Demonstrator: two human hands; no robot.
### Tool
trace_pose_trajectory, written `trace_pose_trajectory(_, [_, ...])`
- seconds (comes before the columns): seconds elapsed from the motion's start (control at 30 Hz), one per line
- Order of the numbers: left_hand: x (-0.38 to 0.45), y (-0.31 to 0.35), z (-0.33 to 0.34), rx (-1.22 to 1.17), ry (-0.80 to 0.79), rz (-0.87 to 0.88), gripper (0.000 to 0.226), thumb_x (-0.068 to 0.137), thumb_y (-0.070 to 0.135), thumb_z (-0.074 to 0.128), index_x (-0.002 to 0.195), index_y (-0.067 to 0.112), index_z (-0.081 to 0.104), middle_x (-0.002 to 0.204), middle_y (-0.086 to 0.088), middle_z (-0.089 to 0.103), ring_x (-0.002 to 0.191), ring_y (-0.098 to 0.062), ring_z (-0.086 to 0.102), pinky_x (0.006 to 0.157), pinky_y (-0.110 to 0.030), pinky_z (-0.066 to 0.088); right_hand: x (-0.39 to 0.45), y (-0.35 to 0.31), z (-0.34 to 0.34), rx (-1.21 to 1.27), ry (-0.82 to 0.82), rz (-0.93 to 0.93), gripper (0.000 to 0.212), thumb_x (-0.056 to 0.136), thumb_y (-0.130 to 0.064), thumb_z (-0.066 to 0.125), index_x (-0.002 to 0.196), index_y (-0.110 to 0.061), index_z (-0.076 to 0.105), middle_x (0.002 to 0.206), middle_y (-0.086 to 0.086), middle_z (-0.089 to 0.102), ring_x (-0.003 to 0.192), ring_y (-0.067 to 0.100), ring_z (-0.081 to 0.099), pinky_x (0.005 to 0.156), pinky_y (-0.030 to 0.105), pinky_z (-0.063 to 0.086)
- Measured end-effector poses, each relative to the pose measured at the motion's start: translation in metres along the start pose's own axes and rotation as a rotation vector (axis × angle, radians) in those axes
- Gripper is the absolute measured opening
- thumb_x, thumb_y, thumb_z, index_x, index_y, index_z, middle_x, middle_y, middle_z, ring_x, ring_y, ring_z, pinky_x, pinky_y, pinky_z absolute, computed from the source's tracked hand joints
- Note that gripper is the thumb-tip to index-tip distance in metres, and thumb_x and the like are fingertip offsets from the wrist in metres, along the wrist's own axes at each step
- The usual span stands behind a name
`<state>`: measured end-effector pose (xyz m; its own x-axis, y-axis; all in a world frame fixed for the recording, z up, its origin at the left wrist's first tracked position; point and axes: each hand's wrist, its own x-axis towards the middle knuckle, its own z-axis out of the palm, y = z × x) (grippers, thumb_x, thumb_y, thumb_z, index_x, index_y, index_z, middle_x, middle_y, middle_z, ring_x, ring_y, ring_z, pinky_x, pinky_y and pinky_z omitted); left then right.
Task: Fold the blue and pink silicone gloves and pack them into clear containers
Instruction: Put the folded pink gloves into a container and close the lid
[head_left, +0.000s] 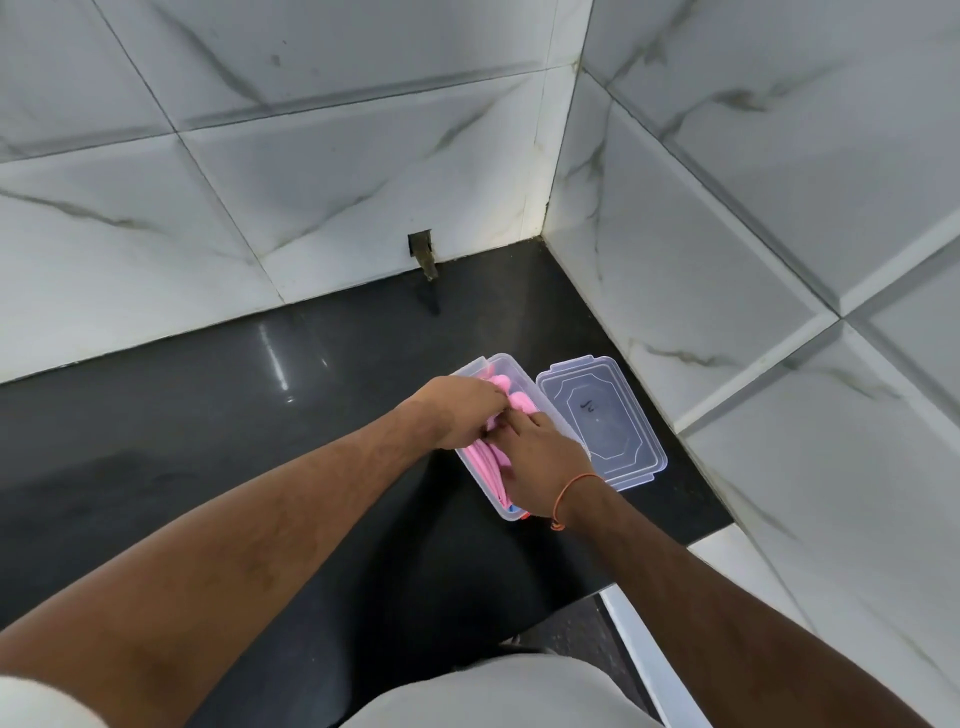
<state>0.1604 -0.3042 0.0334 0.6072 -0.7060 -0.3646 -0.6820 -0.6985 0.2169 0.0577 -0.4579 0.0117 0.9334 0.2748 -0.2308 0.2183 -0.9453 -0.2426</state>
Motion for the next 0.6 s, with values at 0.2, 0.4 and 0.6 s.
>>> trace_pose_trajectory(0.2, [-0.084,-0.042,0.005,0.029,0.343,0.037,0.035,0.111,0.027,0.048,0.137,0.028,0.071,0.130,0.006,0.076,0.123,-0.022,0.066,0.079,-0.029,0.047,-0.010,-0.025,0.006,0.035,0.354,-0.117,0.044,0.097,-0.025,0.070,0.140,-0.019,0.063,0.139,0.004,0.066,0.129,0.025,0.060,0.105,0.050,0.057])
trace_pose_trajectory(0.4, [-0.105,-0.060,0.028,-0.668,0.544,-0.424,0.044,0.112,0.028,0.053,0.156,0.024,0.057,0.158,0.002,0.060,0.145,-0.019,0.056,0.124,-0.045,0.046,-0.031,-0.040,0.031,0.491,0.644,0.384,0.059,0.104,-0.034,0.065,0.155,-0.023,0.038,0.161,0.002,0.043,0.148,0.022,0.042,0.120,0.040,0.036])
trace_pose_trajectory(0.6, [-0.112,-0.051,0.050,-1.271,0.258,-0.410,0.052,0.117,0.056,0.030,0.157,0.032,0.053,0.149,0.001,0.067,0.138,-0.018,0.064,0.124,-0.050,0.048,-0.031,-0.057,0.041,1.071,0.446,0.586,0.050,0.113,-0.044,0.041,0.161,-0.033,0.029,0.145,-0.007,0.051,0.131,0.022,0.059,0.094,0.028,0.057])
